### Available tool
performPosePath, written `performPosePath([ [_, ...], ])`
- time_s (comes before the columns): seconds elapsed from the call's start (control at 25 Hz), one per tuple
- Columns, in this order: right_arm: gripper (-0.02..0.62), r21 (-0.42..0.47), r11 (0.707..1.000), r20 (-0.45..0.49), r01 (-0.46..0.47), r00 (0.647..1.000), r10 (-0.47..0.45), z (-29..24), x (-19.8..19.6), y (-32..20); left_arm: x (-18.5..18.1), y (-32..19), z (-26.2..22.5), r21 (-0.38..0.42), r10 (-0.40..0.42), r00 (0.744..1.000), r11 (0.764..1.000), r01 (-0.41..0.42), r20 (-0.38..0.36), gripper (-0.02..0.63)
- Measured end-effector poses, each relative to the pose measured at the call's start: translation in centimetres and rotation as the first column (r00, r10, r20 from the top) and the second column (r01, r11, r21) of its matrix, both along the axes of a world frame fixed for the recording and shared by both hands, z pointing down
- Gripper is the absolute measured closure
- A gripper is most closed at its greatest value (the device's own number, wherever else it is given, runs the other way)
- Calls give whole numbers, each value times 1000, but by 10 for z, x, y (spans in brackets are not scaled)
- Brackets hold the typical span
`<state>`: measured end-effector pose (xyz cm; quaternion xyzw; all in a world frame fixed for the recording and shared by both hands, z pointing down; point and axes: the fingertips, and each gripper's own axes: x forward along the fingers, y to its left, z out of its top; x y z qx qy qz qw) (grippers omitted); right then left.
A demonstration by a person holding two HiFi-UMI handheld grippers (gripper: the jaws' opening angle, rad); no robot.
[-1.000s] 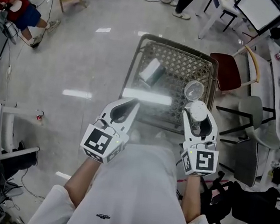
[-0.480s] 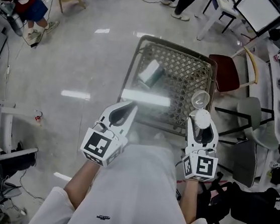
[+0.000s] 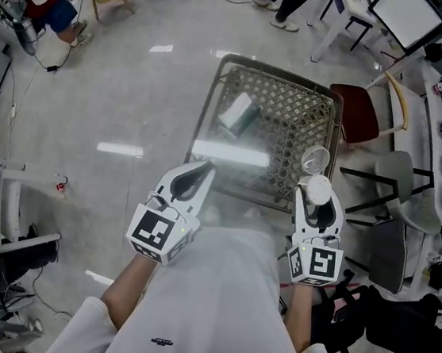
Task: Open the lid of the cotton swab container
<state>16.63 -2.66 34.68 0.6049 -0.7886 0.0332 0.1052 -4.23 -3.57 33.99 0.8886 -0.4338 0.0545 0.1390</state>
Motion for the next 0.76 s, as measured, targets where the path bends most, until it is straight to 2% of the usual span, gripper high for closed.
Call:
performPosePath([
  [0.76,365,7,999,12,37,999,-37,8,3,-5,9,0,3,-3,6,1000,1000,-6,10,592],
])
